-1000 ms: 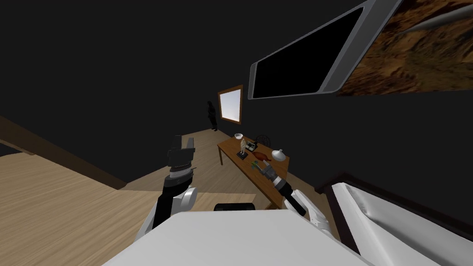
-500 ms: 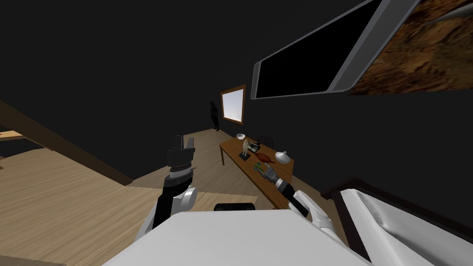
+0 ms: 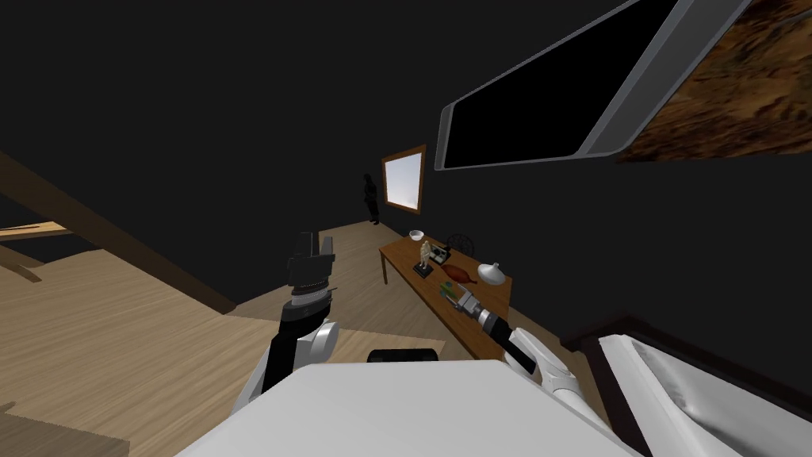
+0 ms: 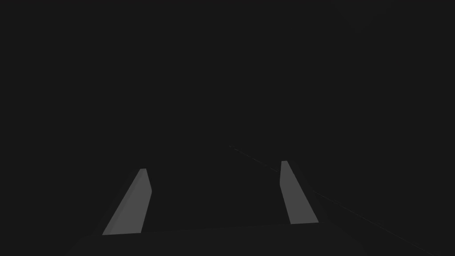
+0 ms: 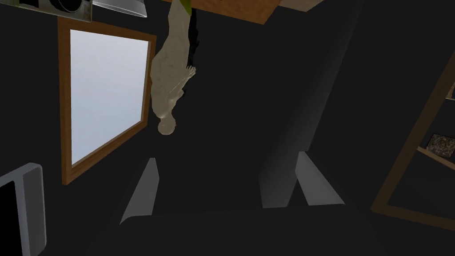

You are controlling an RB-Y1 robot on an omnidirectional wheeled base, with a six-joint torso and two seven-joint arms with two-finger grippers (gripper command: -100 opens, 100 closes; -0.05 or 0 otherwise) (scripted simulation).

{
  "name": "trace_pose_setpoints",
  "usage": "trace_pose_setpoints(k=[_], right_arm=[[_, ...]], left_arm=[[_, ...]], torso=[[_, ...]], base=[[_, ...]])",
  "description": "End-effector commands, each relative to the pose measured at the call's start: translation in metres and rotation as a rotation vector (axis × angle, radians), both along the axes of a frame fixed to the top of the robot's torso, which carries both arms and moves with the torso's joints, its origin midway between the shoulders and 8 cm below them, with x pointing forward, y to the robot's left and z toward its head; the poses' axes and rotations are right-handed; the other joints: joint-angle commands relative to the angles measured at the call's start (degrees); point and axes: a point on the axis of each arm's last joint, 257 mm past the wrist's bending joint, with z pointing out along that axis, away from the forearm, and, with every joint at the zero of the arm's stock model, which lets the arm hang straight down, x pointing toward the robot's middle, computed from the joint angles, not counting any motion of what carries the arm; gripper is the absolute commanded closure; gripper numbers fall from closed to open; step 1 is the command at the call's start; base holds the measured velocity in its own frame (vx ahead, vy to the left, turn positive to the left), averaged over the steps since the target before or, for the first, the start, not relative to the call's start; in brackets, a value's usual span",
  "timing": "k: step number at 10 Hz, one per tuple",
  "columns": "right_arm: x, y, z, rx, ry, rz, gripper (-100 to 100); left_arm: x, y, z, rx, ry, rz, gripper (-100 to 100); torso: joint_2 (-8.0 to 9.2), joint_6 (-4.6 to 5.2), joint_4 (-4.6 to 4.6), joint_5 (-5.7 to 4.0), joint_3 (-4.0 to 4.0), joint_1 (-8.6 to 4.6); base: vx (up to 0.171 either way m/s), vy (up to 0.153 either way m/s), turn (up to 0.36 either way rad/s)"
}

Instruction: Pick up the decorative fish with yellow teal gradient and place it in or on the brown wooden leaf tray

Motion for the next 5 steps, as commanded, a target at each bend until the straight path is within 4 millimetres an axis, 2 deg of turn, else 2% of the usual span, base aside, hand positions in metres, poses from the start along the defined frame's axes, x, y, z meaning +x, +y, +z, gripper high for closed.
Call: trace_pose_setpoints(k=[1, 5], right_arm=[[-0.004, -0.012, -0.016, -0.071, 0.018, 0.011, -100], [-0.017, -0.049, -0.049, -0.234, 0.070, 0.036, -100]], left_arm=[[0.000, 0.000, 0.000, 0.000, 0.000, 0.000, 0], [0.000, 0.000, 0.000, 0.000, 0.000, 0.000, 0]], torso=[[0.00, 0.00, 0.00, 0.00, 0.00, 0.00], [-0.03, 0.02, -0.01, 0.01, -0.02, 0.00]], base=[[0.036, 0.025, 0.081], [0.042, 0.026, 0.069]])
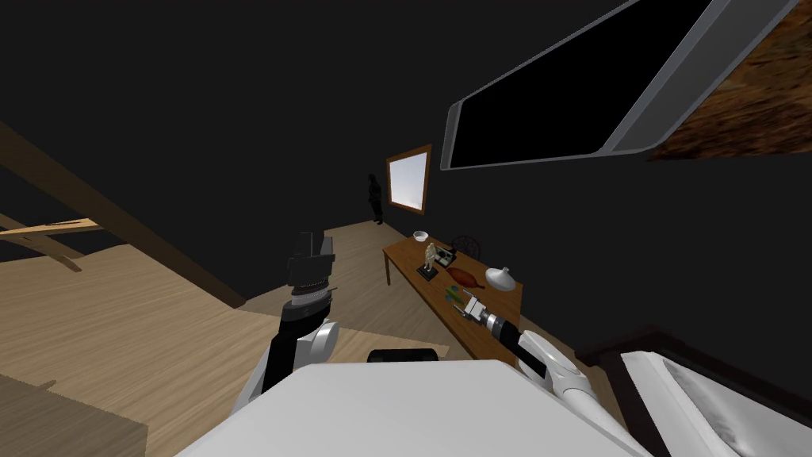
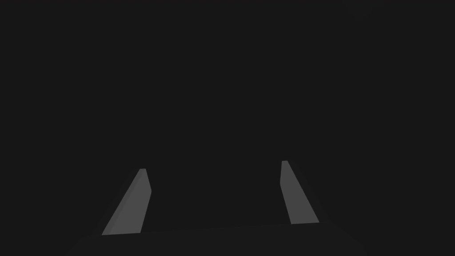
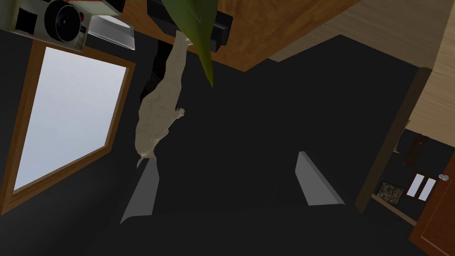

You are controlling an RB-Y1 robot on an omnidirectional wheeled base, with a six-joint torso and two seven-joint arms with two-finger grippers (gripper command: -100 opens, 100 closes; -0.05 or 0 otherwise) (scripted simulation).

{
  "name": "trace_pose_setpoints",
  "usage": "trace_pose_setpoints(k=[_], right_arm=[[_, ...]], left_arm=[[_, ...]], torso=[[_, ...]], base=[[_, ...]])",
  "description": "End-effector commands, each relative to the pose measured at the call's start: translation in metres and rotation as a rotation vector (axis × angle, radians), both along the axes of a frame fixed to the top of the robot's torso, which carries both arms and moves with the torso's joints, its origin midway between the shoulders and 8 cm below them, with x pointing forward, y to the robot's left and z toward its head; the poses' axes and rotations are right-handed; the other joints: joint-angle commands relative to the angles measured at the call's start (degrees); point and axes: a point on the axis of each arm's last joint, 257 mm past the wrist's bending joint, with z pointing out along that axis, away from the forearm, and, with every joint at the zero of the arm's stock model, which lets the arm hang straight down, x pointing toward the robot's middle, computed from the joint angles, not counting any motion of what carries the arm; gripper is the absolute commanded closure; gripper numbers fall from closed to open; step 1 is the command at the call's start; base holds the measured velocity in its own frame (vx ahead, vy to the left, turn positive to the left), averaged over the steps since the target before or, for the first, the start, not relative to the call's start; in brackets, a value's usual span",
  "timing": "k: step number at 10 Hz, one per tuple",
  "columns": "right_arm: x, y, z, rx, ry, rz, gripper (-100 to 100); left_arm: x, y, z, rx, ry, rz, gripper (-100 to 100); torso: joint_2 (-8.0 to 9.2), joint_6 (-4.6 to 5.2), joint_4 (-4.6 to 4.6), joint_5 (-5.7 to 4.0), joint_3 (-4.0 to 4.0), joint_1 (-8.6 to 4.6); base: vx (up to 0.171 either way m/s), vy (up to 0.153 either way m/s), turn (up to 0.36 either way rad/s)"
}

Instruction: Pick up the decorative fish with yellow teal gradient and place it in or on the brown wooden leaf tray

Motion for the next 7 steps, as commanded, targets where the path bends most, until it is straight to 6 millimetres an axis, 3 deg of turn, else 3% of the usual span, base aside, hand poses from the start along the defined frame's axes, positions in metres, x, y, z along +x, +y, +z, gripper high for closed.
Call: trace_pose_setpoints(k=[1, 7], right_arm=[[-0.001, -0.007, -0.007, -0.026, 0.010, 0.003, -100], [-0.022, -0.056, -0.038, -0.214, 0.075, 0.042, -100]], left_arm=[[0.000, 0.000, 0.000, 0.000, 0.000, 0.000, 0], [0.000, 0.000, 0.000, 0.000, 0.000, 0.000, 0]], torso=[[0.00, 0.00, 0.00, 0.00, 0.00, 0.00], [0.02, 0.00, 0.00, 0.00, 0.01, 0.00]], base=[[0.022, 0.012, 0.028], [0.028, 0.017, 0.052]])
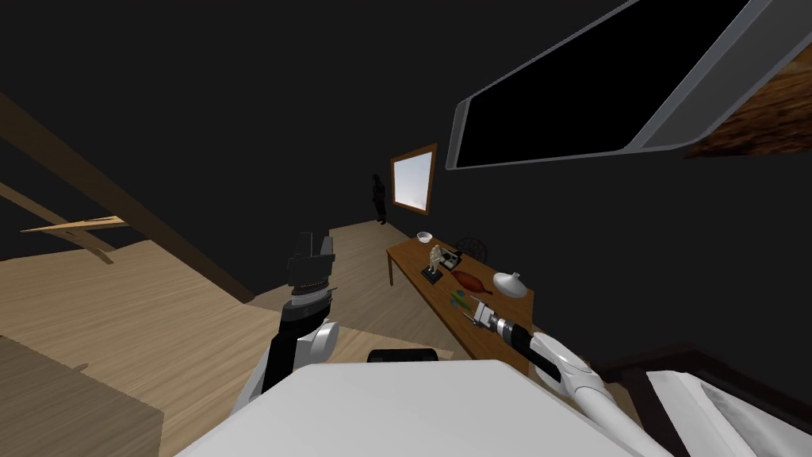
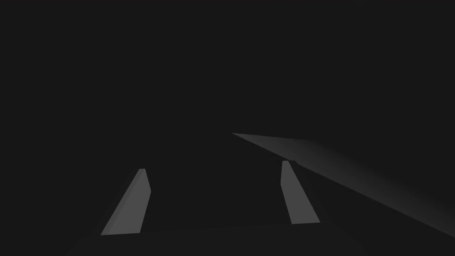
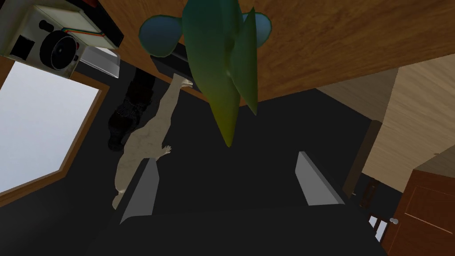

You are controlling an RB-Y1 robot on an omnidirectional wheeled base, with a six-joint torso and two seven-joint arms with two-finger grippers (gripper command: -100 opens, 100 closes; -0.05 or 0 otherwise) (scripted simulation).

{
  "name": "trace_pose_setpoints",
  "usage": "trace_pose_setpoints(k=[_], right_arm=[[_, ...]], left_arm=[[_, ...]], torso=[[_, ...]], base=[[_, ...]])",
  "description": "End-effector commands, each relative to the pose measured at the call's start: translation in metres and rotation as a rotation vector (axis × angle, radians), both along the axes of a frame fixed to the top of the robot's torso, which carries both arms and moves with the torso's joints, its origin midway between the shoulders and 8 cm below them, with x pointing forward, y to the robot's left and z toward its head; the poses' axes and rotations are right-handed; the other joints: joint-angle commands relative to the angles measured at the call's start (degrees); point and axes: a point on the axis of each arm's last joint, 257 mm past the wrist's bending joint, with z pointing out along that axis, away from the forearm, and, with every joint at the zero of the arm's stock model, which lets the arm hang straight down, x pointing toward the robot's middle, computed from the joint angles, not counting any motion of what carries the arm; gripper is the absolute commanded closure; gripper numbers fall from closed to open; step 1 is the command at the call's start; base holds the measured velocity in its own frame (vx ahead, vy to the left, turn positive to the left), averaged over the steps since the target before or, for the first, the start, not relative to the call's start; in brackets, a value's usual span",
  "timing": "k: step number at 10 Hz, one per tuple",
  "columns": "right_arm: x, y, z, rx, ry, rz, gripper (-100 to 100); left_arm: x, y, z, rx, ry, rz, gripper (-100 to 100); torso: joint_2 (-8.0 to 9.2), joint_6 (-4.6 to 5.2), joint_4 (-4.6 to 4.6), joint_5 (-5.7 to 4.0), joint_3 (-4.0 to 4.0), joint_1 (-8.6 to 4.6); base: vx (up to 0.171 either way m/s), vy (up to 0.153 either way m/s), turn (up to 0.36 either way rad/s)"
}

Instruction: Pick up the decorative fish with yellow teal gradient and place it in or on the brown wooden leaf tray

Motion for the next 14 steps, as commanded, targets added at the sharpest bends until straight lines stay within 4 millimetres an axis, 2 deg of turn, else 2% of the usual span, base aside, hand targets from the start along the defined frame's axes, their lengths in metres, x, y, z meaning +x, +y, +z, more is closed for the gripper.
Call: trace_pose_setpoints(k=[1, 3, 4, 5, 14], right_arm=[[-0.006, -0.010, -0.007, -0.042, 0.016, 0.011, -100], [-0.006, -0.013, -0.007, -0.045, 0.019, 0.010, -100], [-0.006, -0.014, -0.008, -0.049, 0.019, 0.012, 0], [-0.002, -0.018, -0.009, -0.049, 0.017, -0.023, -100], [0.017, -0.044, -0.015, -0.048, 0.019, -0.233, -100]], left_arm=[[0.000, 0.000, 0.000, 0.000, 0.000, 0.000, 0], [0.000, 0.000, 0.000, 0.000, 0.000, 0.000, 0], [0.000, 0.000, 0.000, 0.000, 0.000, 0.000, 0], [0.000, 0.000, 0.000, 0.000, 0.000, 0.000, 0], [0.000, 0.000, 0.000, 0.000, 0.000, 0.000, 0]], torso=[[0.00, 0.00, 0.00, 0.00, 0.00, 0.00], [0.03, 0.00, 0.00, -0.01, 0.02, -0.02], [0.08, 0.01, 0.01, -0.01, 0.04, -0.04], [0.11, 0.01, 0.02, -0.02, 0.06, -0.06], [0.46, 0.04, 0.10, -0.06, 0.27, -0.27]], base=[[0.030, 0.020, 0.042], [0.016, 0.008, 0.020], [0.000, 0.000, 0.000], [-0.058, -0.027, 0.258], [-0.097, -0.061, 0.235]])
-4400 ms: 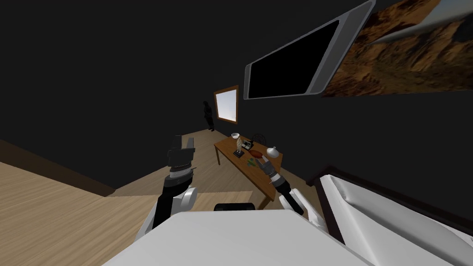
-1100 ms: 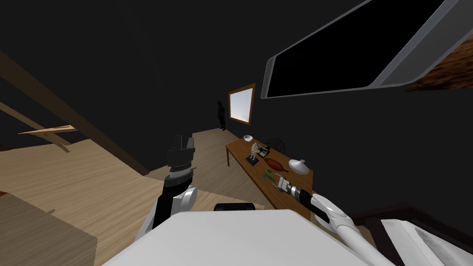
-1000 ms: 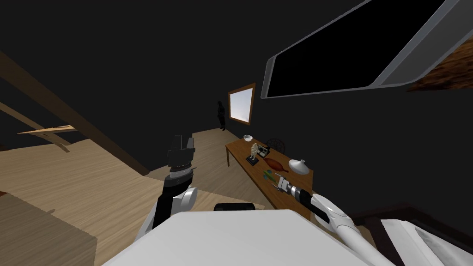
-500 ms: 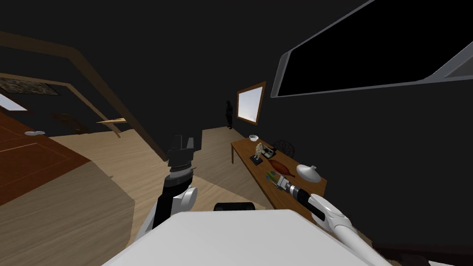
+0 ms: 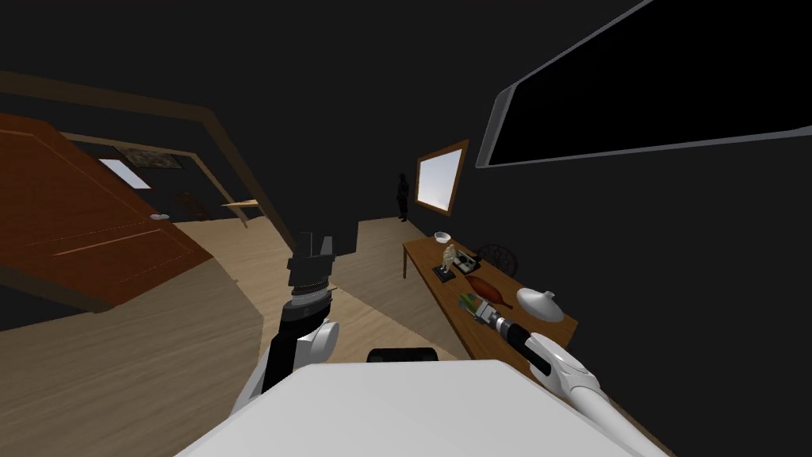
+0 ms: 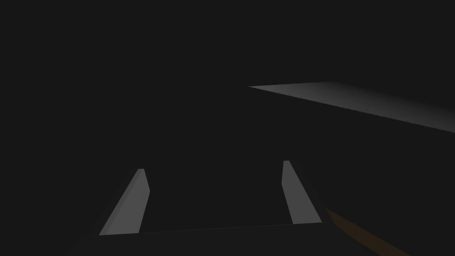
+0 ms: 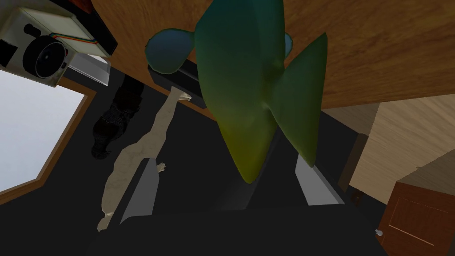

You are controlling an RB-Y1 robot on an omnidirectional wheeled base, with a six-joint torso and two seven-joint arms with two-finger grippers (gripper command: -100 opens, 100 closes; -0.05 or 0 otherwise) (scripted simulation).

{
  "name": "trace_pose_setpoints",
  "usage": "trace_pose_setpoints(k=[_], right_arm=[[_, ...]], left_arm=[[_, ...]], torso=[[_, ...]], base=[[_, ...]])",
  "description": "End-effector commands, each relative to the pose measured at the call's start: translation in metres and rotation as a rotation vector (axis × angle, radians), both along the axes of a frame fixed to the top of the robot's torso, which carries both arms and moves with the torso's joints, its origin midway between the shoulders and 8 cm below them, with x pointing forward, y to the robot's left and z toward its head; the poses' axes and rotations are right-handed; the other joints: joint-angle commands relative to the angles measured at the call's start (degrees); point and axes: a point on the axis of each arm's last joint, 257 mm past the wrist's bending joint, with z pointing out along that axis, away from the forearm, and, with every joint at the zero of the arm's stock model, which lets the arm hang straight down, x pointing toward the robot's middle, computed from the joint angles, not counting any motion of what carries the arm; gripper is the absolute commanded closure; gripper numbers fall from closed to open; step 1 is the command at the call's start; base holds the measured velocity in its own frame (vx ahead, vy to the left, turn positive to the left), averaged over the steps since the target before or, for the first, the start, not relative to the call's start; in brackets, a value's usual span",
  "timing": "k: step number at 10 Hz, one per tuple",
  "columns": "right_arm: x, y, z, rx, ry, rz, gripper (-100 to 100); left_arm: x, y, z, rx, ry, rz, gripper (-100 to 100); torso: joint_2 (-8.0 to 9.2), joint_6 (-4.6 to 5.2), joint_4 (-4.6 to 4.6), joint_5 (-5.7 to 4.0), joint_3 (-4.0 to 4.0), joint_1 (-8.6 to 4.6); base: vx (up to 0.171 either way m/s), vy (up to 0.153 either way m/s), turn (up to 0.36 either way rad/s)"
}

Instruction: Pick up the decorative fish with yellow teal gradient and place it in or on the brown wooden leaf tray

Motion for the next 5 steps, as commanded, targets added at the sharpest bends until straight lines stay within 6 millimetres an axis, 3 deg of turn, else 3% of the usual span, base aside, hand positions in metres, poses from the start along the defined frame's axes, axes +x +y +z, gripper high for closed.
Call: trace_pose_setpoints(k=[1, 3, 4, 5], right_arm=[[0.0039, -0.0057, -0.0018, 0.005, 0.001, -0.050, -100], [0.0056, -0.0124, -0.0038, 0.002, 0.004, -0.093, -100], [0.0071, -0.0152, -0.0048, 0.007, 0.005, -0.123, -100], [0.0052, -0.0131, -0.0028, 0.006, 0.004, -0.101, -100]], left_arm=[[0.0000, 0.0000, 0.0000, 0.000, 0.000, 0.000, 0], [0.0000, 0.0001, -0.0001, 0.000, 0.000, 0.000, 0], [0.0000, 0.0000, 0.0000, 0.000, 0.000, 0.000, 0], [0.0000, 0.0000, 0.0000, 0.000, 0.000, 0.000, 0]], torso=[[0.00, 0.00, 0.00, 0.00, 0.00, 0.00], [0.06, 0.07, 0.01, -0.01, 0.04, -0.02], [0.04, 0.01, 0.01, 0.00, 0.02, 0.05], [0.13, 0.01, 0.02, 0.00, 0.07, 0.03]], base=[[-0.129, -0.057, 0.412], [-0.099, -0.032, 0.159], [-0.138, -0.034, 0.368], [-0.066, -0.022, 0.071]])
